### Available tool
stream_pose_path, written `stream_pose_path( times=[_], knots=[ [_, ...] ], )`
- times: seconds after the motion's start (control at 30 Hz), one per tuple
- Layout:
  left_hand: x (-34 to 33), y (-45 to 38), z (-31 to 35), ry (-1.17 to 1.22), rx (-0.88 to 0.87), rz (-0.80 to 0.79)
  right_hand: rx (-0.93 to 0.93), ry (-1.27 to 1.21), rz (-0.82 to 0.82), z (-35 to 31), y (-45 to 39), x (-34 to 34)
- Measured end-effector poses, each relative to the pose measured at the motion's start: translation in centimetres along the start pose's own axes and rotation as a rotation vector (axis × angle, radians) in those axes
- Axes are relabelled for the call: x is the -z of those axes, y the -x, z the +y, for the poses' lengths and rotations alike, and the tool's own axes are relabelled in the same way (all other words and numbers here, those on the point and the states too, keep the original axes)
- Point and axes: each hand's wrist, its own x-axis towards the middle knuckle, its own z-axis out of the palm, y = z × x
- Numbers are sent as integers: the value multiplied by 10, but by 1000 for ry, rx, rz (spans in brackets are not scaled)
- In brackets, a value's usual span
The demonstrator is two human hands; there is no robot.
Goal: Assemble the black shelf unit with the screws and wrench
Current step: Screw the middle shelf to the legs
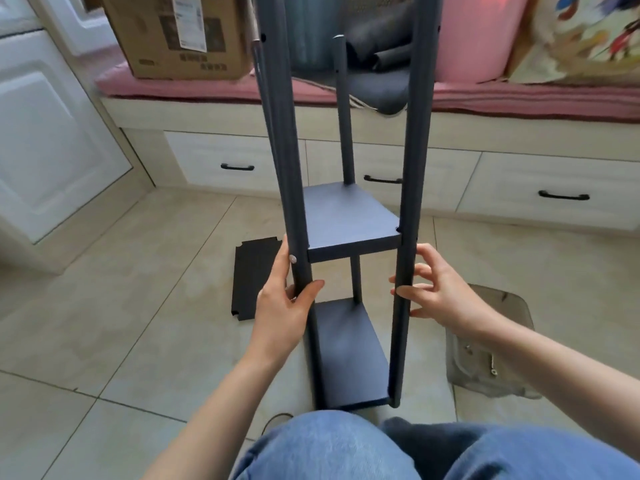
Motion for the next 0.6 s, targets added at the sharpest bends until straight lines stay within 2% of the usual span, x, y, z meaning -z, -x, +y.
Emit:
stream_pose_path(
  times=[0.27,0.6],
  knots=[
    [6,-30,-11,-32,-24,-34,-34,-162,118,10,-13,-14],
    [12,-28,-45,-33,73,106,-149,-136,51,26,-12,-44]
  ],
)
